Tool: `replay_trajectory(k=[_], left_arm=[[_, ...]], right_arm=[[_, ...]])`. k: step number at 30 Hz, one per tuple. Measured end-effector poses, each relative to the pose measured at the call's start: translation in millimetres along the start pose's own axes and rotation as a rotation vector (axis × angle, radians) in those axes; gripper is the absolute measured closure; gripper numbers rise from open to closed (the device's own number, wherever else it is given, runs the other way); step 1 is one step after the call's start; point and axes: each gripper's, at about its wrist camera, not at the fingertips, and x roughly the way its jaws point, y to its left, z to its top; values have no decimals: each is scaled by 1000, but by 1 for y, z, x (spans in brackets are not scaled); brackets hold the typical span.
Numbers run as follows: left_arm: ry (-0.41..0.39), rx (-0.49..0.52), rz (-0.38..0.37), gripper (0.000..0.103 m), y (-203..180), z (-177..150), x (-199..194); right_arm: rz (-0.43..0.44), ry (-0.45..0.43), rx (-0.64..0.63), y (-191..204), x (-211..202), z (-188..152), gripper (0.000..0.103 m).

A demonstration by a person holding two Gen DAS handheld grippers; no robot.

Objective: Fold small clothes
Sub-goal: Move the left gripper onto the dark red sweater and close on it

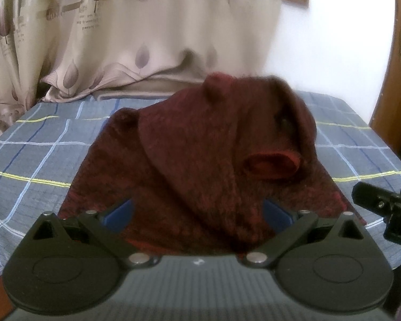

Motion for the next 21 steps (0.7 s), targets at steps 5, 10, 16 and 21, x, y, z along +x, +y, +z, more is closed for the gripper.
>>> replay_trajectory(k=[5,10,16,21], left_arm=[[9,0,-4,0,0,0,2],[18,1,-10,0,0,0,4],[23,6,-16,0,-2,0,5],[37,2,-24,0,-3,-1,7]], right_arm=[[4,8,-4,2,3,0,0],[7,10,-5,2,4,-1,0],[12,15,-5,1,4,-3,0],[18,16,1,0,4,-3,0]])
